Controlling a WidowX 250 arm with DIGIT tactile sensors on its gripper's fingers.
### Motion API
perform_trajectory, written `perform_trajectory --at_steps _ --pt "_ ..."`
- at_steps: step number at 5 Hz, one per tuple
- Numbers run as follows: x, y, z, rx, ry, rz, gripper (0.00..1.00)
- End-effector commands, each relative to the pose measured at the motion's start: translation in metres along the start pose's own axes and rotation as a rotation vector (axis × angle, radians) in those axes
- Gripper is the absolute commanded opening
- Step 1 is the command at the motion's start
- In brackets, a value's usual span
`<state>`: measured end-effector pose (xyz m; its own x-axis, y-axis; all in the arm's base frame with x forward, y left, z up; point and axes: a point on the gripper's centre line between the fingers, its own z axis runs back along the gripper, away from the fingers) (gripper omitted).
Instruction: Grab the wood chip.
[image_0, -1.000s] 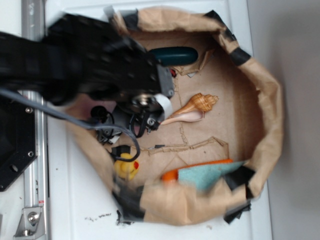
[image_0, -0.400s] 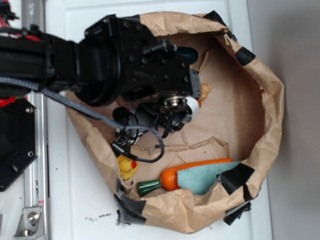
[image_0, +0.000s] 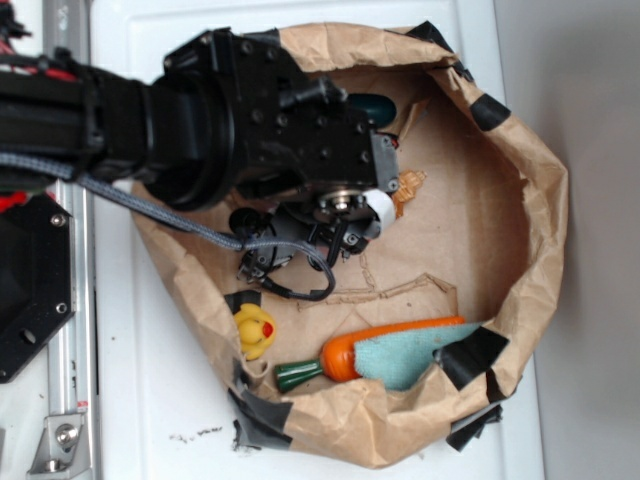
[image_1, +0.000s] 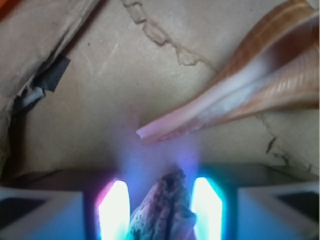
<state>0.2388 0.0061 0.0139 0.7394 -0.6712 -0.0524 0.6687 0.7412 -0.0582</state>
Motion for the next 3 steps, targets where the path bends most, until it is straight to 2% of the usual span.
perform_trajectory --at_steps 1,2,3 --pt "0.001 -0.006 0.003 0.019 -0.013 -0.004 0.00" --pt "0.001 -0.007 0.010 0.026 -0.047 -0.018 0.00" --pt "0.003 0.002 0.061 0.133 -0.140 0.042 0.00"
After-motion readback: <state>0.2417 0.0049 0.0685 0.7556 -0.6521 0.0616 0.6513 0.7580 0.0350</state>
